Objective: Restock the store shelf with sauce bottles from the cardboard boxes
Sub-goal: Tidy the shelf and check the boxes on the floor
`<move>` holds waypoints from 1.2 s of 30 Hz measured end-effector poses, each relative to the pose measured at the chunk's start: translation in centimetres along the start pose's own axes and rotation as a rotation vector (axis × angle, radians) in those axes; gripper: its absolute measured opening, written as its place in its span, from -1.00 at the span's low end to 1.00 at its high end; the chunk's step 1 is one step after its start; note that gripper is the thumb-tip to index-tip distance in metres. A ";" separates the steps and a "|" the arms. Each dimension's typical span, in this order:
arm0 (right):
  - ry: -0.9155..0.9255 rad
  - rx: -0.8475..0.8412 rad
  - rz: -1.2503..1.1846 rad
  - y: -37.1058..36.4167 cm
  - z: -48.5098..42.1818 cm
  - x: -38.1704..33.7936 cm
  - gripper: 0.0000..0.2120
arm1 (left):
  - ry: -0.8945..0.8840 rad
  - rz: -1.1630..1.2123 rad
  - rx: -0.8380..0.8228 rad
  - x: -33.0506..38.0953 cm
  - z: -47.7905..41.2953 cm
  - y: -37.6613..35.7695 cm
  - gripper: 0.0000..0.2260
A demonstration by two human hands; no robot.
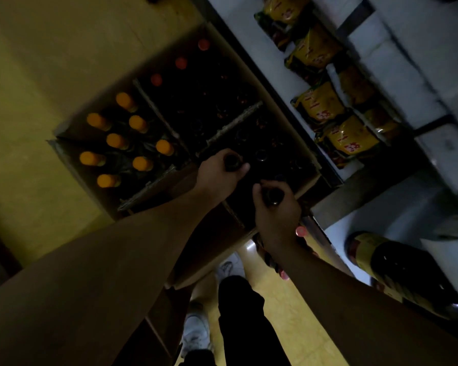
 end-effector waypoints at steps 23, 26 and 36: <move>0.445 0.007 -0.491 25.4 35.1 -46.9 -0.61 | -0.489 0.285 0.207 53.1 29.8 25.4 -0.64; 0.513 -0.031 -0.472 31.7 42.4 -51.7 -0.61 | -0.590 0.270 0.160 61.1 35.1 25.5 -0.67; 0.633 0.147 -0.442 53.3 60.6 -54.6 -0.77 | -0.961 0.216 -0.011 83.1 53.8 18.5 -0.53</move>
Point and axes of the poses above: each hand's wrist, its own z-axis away from the middle knuckle, its own y-axis out of the back of the hand, x = y × z, the point moved 6 cm from there along -z, towards the middle knuckle, and after that the axes turned 15 degrees about -y, right-handed, at the moved point
